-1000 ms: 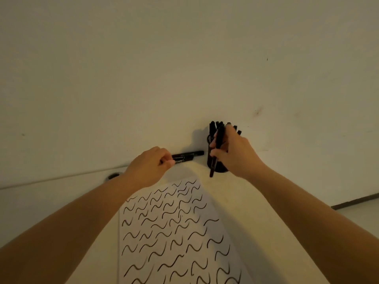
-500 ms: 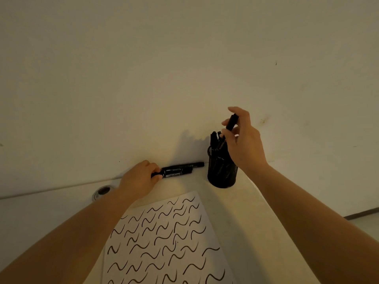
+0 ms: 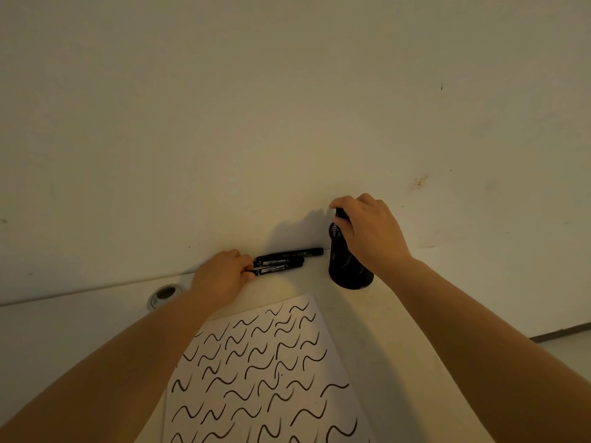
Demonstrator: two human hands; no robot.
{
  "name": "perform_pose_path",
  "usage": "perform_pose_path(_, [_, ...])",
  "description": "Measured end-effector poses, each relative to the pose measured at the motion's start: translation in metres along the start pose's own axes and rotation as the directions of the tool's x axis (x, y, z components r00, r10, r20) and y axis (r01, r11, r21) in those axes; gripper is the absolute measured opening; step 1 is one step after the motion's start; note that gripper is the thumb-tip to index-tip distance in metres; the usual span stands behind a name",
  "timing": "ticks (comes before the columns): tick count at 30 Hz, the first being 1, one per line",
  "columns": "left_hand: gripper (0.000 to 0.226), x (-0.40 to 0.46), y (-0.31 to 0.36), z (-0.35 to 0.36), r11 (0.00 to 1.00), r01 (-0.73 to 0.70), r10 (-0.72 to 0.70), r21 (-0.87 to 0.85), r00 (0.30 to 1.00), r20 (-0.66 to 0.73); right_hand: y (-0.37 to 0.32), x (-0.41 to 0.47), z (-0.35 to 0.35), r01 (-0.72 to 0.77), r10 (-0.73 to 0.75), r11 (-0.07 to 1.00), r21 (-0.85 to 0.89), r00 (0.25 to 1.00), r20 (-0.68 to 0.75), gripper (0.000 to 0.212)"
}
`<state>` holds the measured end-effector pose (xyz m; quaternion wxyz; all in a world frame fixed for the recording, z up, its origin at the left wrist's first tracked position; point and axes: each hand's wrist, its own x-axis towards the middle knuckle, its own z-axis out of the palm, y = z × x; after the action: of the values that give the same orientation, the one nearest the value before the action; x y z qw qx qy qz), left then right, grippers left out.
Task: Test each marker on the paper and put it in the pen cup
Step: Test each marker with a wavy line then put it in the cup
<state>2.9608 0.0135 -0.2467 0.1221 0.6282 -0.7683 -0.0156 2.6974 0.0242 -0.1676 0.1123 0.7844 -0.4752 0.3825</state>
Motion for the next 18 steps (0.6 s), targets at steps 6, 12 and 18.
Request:
perform_pose_path(6, [0.023, -0.006, -0.001, -0.008, 0.999, 0.003, -0.006, -0.032, 0.997, -0.073, 0.003, -0.002, 0.004, 0.132, -0.130, 0.984, -0.122, 0.991, 0.025, 0.013])
perform_pose_path(12, [0.022, -0.024, 0.013, -0.037, 0.992, 0.004, -0.020, -0.122, 0.992, -0.123, -0.002, -0.006, -0.002, 0.180, -0.164, 0.959, -0.217, 0.982, 0.089, 0.021])
perform_pose_path(18, [0.015, -0.077, 0.044, -0.067, 0.831, 0.060, -0.152, -0.553, 0.981, -0.123, -0.038, -0.025, -0.034, 0.178, -0.180, 0.957, -0.231, 0.984, 0.010, 0.019])
